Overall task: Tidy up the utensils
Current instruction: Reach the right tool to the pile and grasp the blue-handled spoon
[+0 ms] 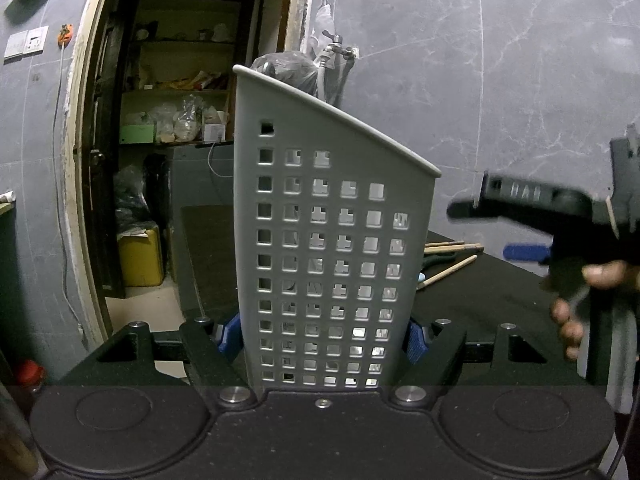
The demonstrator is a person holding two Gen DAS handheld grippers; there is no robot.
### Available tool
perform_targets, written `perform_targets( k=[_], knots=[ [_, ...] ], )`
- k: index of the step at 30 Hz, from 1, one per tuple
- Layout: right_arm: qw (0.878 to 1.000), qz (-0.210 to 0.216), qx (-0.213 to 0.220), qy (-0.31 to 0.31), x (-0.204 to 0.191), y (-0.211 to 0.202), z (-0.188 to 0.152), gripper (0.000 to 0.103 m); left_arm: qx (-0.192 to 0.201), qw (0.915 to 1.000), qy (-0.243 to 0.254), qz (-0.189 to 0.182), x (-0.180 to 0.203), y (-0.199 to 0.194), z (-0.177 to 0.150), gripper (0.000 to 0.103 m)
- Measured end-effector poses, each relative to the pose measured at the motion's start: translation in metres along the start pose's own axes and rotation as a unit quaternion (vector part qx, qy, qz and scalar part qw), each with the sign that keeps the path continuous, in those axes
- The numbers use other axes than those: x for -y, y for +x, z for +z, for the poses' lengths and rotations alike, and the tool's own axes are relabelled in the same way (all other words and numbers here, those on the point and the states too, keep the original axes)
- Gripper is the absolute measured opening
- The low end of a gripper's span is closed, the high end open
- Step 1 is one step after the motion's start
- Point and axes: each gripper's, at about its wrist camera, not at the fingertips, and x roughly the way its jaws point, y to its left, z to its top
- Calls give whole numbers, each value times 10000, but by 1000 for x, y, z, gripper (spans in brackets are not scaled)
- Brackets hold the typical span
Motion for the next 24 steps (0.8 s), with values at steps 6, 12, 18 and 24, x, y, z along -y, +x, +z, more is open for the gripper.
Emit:
perform_targets(
  k=[6,12,18,24],
  knots=[
    [9964,-219,-703,-423,-5,21,-14,103,3,10000,-26,0,0,0,-1,76],
    [9829,-265,-948,-1557,-35,40,-12,103,-6,9999,-135,-80,-5,0,0,76],
    [9586,-264,-1132,-2600,-60,62,-17,103,-23,9999,-132,-69,-6,2,1,77],
    [9499,118,-1691,-2626,-60,92,-17,103,-29,9998,-170,-75,-9,3,1,77]
  ],
)
